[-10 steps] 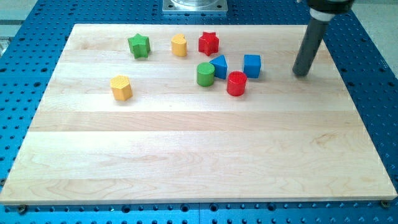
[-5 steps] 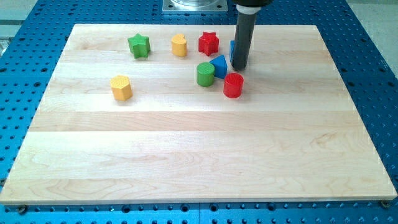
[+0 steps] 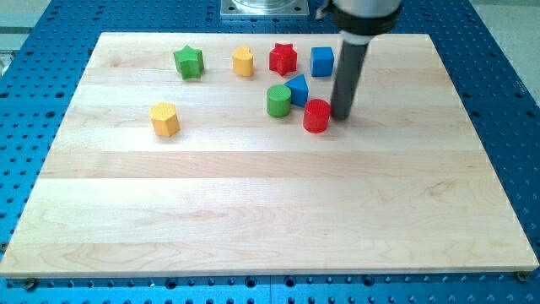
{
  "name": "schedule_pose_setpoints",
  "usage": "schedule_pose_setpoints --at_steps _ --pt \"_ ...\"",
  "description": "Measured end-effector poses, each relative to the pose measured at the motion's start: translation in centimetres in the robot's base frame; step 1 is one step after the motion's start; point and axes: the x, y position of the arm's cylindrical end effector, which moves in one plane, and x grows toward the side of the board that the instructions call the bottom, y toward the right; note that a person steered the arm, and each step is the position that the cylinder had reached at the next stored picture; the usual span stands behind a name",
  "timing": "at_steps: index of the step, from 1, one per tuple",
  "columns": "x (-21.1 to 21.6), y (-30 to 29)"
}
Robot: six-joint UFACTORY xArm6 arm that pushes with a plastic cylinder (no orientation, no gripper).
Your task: Move the blue blocks to the right of the red star
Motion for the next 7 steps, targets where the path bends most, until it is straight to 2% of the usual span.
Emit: schedule_pose_setpoints --at_steps 1,2,3,4,5,6,7 --pt "-0.6 -5.3" --pt "-3.2 -6.0" --pt "-3.4 -4.3" --pt "-4.6 0.1" --pt "-5.2 0.8" --pt "-3.7 -5.8" --pt "-6.3 -6.4"
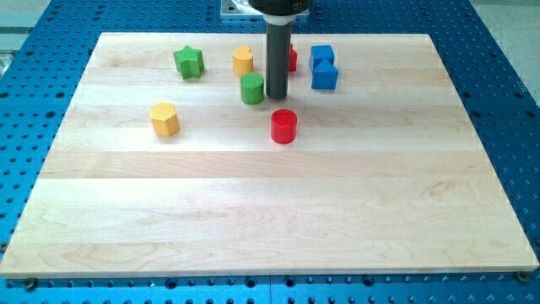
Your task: Move the blue blocks to the right of the red star
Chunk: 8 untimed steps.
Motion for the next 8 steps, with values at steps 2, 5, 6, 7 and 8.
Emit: schedule_pose_setpoints --at_steps 2,5,6,7,8 --pt "-0.4 7.9" --pt "-0.6 13.6" --pt "-3.2 13.6" --pt "-2.5 13.6" --pt "5.2 12.0"
